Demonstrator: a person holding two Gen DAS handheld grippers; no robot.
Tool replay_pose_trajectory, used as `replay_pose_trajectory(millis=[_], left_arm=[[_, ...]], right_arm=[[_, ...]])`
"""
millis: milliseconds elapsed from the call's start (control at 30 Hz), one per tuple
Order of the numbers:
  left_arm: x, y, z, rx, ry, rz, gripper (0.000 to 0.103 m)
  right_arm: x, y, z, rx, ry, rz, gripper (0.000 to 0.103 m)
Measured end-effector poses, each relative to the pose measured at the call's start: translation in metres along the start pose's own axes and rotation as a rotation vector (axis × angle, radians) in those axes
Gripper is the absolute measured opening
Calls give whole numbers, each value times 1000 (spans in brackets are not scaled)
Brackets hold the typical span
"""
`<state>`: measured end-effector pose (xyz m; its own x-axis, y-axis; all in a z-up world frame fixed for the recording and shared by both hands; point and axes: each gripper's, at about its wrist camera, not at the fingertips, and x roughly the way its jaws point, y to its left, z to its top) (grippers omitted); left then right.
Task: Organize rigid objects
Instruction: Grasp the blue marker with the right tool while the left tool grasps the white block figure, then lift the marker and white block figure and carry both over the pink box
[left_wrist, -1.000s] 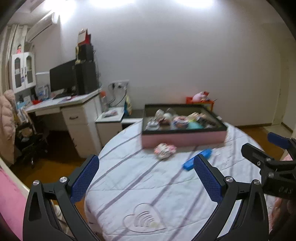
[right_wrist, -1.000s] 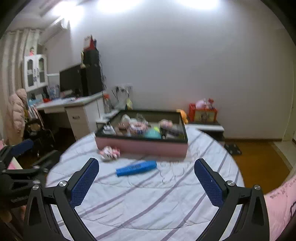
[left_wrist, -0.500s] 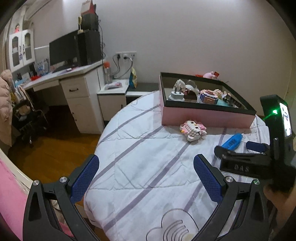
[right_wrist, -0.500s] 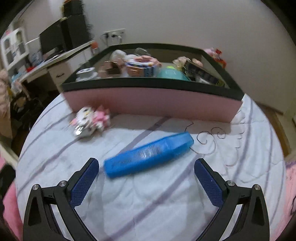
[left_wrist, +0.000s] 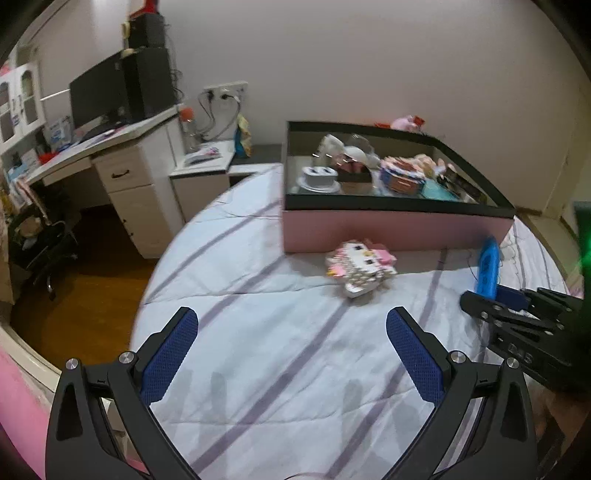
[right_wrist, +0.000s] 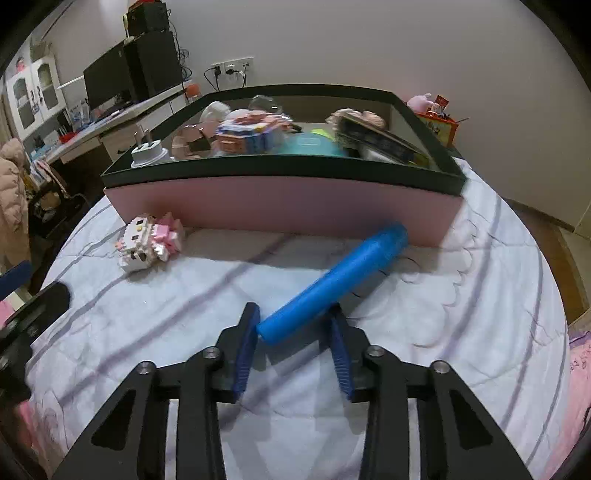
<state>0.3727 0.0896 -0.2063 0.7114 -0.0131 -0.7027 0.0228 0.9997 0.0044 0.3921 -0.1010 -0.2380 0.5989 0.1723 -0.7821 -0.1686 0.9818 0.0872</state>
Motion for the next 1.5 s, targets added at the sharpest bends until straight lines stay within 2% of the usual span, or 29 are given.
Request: replay_pose_trajectory(millis=[133,300,433,700,767,800,833,967,1033,1167,1333,1467,1500], left_arm=[[17,-19,8,20,39,-34,103],[42,-43,16,38,99,-52,103],[62,-55,23,41,131,-7,103],[88,-51,36,-51,156,32,102],[87,-52,37,-47,135,32,79],[86,-52,37,-45,128,29,76],[84,-53,38,-41,120,23,62],[77,-54,35,0,110,-13,62],[69,-54,29,4,107,-47,62],[48,-54,14,23,98,-67,62],[28,-55,-1,36,88,-73,62],[19,-55,-6,29,80,-80,62],[17,-55,-7,31,77,-76,62]], right_arm=[[-9,-17,-7,-4,-1,40,27],[-17,-35,-15,-3,-2,65,22],[-20,-47,-21,24,-20,93,22],[-15,-50,-16,43,-29,140,23],[-15,-53,-16,54,-28,153,23],[-15,-54,-16,61,-28,161,24],[-16,-55,-16,68,-32,167,27],[-18,-59,-16,117,-41,203,44],[-21,-58,-14,121,-53,169,49],[-15,-51,-4,96,-60,77,49],[2,-41,3,41,-29,-40,49],[8,-43,10,40,-25,-83,48],[8,-42,13,32,-29,-90,43]])
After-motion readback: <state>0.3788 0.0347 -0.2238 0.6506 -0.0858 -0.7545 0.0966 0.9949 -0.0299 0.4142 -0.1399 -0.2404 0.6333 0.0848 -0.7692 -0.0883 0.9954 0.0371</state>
